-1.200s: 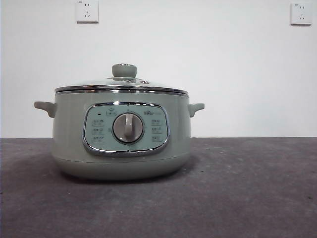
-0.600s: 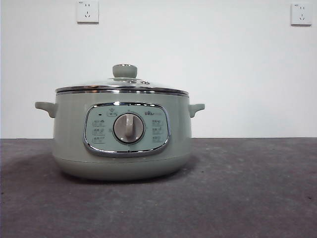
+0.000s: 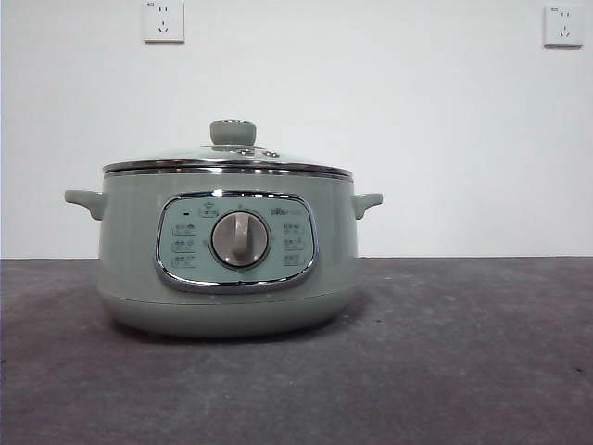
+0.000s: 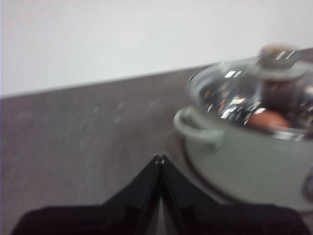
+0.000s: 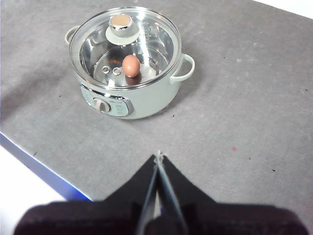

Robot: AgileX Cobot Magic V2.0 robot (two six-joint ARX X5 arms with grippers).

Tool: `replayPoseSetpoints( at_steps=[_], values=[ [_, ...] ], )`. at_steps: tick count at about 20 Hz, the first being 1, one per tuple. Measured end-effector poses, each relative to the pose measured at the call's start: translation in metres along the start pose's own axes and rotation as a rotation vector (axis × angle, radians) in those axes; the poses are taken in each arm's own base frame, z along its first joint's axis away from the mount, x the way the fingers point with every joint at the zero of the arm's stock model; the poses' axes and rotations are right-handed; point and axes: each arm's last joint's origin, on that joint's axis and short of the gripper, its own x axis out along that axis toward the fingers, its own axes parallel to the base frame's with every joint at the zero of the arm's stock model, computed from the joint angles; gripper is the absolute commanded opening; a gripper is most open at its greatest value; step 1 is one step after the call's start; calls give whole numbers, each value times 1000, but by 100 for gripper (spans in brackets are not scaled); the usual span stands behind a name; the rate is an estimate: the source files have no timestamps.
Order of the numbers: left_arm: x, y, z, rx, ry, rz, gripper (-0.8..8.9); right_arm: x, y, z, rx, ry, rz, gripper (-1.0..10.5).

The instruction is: Pick up the egg,open the lid,put the egg in the pot,close the lid

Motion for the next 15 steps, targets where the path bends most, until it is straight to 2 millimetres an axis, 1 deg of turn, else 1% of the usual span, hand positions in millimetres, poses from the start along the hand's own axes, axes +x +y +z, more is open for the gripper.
replayPoseSetpoints(
  at_steps=[3, 7, 8, 11, 15],
  values=[
    [2, 0, -26, -31, 13, 66, -4, 0, 0, 0, 0, 0, 0, 2],
    [7, 0, -52, -76, 37, 76, -4, 0, 0, 0, 0, 0, 0, 2],
    [8, 0, -55, -86, 41, 84, -3, 0, 0, 0, 0, 0, 0, 2],
    [8, 1, -55, -95, 36, 116, -3, 0, 0, 0, 0, 0, 0, 2],
    [8, 1, -55, -96, 40, 117, -4, 0, 0, 0, 0, 0, 0, 2]
  ],
)
